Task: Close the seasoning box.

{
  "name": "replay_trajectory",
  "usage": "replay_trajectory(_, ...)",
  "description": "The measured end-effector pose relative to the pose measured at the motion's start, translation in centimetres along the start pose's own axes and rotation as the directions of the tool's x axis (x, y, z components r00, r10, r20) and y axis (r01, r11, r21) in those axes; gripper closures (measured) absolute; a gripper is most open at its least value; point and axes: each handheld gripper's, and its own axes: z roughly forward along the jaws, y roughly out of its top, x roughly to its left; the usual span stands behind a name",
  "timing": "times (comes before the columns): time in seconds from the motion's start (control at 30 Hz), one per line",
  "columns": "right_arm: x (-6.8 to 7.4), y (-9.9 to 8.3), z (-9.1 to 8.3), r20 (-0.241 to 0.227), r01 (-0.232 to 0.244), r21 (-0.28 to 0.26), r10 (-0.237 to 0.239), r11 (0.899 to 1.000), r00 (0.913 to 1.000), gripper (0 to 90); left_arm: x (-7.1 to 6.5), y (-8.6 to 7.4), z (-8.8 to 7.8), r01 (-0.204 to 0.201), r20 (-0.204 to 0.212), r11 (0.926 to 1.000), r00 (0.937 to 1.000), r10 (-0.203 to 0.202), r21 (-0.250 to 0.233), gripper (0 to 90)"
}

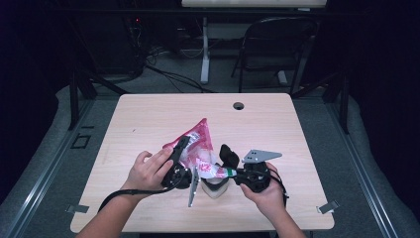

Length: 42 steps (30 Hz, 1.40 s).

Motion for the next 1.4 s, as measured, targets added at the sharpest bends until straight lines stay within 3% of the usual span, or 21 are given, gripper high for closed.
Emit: replay_trajectory(1.4, -0.21, -0.55, 0.23, 0.005, -0.013, 0.016, 0.013, 1.000, 0.9999, 90.0, -0.07, 0.80, -0.09, -0.019, -0.007, 0.9997, 0.9998, 0.019, -0.016, 69.9)
